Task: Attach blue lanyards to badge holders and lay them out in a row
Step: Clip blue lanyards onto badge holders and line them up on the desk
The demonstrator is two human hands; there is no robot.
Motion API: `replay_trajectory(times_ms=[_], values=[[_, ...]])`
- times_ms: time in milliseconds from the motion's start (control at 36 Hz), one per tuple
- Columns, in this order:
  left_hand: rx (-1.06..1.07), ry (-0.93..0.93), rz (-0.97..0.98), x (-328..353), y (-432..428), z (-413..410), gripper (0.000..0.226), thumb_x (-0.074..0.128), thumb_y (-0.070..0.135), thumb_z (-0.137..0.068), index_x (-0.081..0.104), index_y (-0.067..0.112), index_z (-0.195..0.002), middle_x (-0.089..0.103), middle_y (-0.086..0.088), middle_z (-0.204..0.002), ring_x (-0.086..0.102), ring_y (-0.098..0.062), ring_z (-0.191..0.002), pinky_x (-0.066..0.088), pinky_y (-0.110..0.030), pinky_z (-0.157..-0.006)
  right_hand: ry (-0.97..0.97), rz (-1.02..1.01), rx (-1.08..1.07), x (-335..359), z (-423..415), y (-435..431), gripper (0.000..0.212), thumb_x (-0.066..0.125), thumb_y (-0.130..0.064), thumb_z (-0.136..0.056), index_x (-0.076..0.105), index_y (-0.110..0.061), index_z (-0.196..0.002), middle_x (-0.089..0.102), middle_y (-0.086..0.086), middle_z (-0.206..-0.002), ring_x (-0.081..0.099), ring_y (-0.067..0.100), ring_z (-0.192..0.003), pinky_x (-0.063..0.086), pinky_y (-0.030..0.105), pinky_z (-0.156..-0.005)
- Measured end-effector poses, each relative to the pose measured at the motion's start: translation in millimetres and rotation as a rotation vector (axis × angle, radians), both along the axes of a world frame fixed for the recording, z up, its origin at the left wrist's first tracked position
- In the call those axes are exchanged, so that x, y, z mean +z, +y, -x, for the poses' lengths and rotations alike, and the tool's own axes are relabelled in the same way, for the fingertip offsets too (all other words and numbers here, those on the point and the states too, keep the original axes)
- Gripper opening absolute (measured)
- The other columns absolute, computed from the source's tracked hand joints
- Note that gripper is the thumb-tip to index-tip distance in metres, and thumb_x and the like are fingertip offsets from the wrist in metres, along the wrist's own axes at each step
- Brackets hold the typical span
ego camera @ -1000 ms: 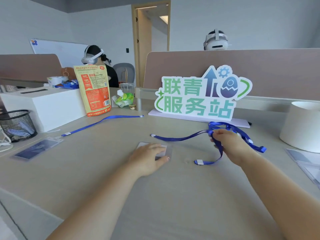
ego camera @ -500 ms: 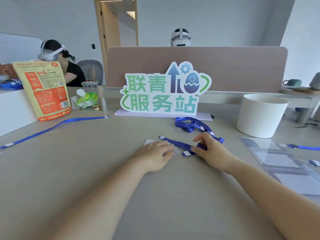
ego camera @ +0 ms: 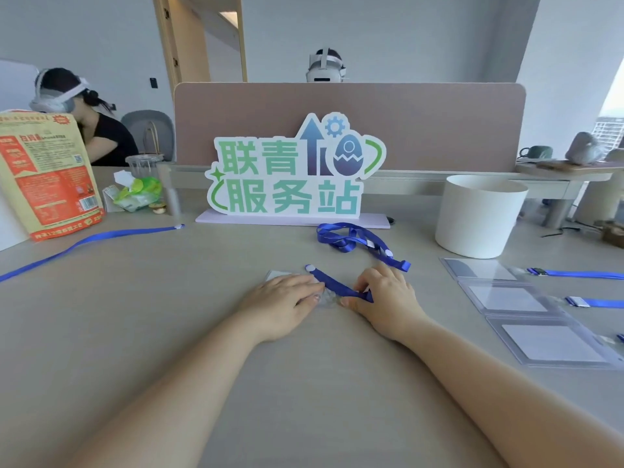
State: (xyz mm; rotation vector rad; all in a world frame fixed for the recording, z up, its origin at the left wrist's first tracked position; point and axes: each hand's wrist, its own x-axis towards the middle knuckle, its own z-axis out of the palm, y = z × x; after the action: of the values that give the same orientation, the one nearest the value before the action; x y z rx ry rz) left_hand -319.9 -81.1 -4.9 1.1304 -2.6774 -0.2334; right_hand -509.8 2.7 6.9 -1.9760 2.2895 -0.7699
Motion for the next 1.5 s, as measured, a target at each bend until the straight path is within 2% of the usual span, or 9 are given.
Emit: replay_trajectory(times_ms=[139, 250, 444, 611, 722, 861, 1056, 1194, 1500], values=[[0.030, 0.028, 0.029, 0.2, 4.2, 0.7, 0.037, 0.032, 0.043, -0.099, 0.044, 0.047, -0.134, 0.033, 0.015, -0.145, 0.032, -0.013, -0.133, 0.027, -0.028, -0.109, 0.013, 0.012, 0.041, -0.3, 0.5, -0.2, 0.024, 0.057, -0.044, -0.089, 0.049, -0.021, -0.088, 0.052, -0.004, -0.095, 0.042, 0.016, -0.091, 0.035, 0.028, -0.075], [0.052, 0.100, 0.022, 1.3, 5.0, 2.5, 0.036, 0.040, 0.042, -0.097, 0.048, 0.043, -0.132, 0.043, 0.014, -0.134, 0.039, -0.012, -0.126, 0.033, -0.028, -0.105, -0.213, 0.071, 0.032, 4.2, 2.5, 4.9, 0.022, 0.056, -0.034, -0.092, 0.051, -0.013, -0.095, 0.054, -0.001, -0.090, 0.049, 0.020, -0.085, 0.041, 0.032, -0.073], [-0.033, 0.079, -0.013, 2.0, 1.6, 29.2, 0.036, 0.041, 0.040, -0.097, 0.049, 0.035, -0.132, 0.042, 0.015, -0.138, 0.036, -0.012, -0.130, 0.030, -0.028, -0.108, -0.531, 0.210, -0.017, 27.3, 27.2, 4.6, 0.018, 0.053, -0.028, -0.094, 0.060, -0.012, -0.094, 0.050, -0.004, -0.069, 0.041, 0.014, -0.063, 0.033, 0.021, -0.055], [0.005, 0.089, 0.028, 2.7, -12.5, 64.0, 0.039, 0.039, 0.047, -0.096, 0.048, 0.039, -0.133, 0.042, 0.020, -0.137, 0.036, -0.009, -0.128, 0.031, -0.026, -0.106, -0.482, 0.350, -0.126, 66.8, 81.6, -6.5, 0.019, 0.051, -0.027, -0.095, 0.056, -0.011, -0.087, 0.044, -0.005, -0.062, 0.037, 0.011, -0.056, 0.027, 0.014, -0.046], [0.000, 0.116, 0.015, 1.3, -24.2, 70.5, 0.039, 0.040, 0.049, -0.095, 0.047, 0.042, -0.132, 0.041, 0.026, -0.134, 0.037, -0.005, -0.125, 0.030, -0.022, -0.104, -0.389, 0.456, -0.165, 107.9, 132.1, -19.4, 0.017, 0.053, -0.026, -0.094, 0.058, -0.010, -0.091, 0.050, -0.001, -0.069, 0.045, 0.021, -0.068, 0.033, 0.028, -0.057], [-0.009, 0.128, 0.023, -1.1, -26.5, 68.6, 0.040, 0.042, 0.049, -0.094, 0.046, 0.043, -0.133, 0.038, 0.030, -0.134, 0.035, -0.001, -0.125, 0.028, -0.021, -0.106, -0.178, 0.484, -0.310, 149.7, 192.5, -45.6, 0.024, 0.053, -0.028, -0.093, 0.059, -0.008, -0.104, 0.056, 0.005, -0.088, 0.049, 0.026, -0.081, 0.033, 0.027, -0.068], [-0.003, 0.144, 0.035, 0.5, -24.0, 69.7, 0.038, 0.044, 0.048, -0.094, 0.046, 0.045, -0.132, 0.039, 0.031, -0.132, 0.034, 0.001, -0.125, 0.025, -0.017, -0.103, -0.001, 0.296, -0.468, 139.5, 234.6, -71.3, 0.027, 0.049, -0.036, -0.094, 0.058, -0.012, -0.102, 0.063, 0.011, -0.097, 0.053, 0.031, -0.082, 0.037, 0.031, -0.066], [0.006, 0.141, 0.020, 1.0, -22.5, 69.1, 0.038, 0.044, 0.048, -0.094, 0.047, 0.046, -0.131, 0.039, 0.032, -0.132, 0.034, 0.002, -0.124, 0.024, -0.016, -0.103, 0.106, 0.026, -0.623, 129.7, 241.3, -77.2, 0.040, 0.046, -0.047, -0.091, 0.058, -0.016, -0.114, 0.061, 0.012, -0.115, 0.050, 0.032, -0.111, 0.032, 0.036, -0.092], [0.013, 0.127, 0.008, 1.5, -22.4, 69.3, 0.040, 0.043, 0.048, -0.094, 0.047, 0.044, -0.134, 0.039, 0.029, -0.134, 0.034, -0.002, -0.126, 0.025, -0.018, -0.105, 0.165, 0.264, -0.564, 143.8, 226.3, -71.1, 0.031, 0.049, -0.042, -0.091, 0.064, -0.022, -0.110, 0.058, 0.010, -0.121, 0.043, 0.033, -0.120, 0.030, 0.041, -0.099]])
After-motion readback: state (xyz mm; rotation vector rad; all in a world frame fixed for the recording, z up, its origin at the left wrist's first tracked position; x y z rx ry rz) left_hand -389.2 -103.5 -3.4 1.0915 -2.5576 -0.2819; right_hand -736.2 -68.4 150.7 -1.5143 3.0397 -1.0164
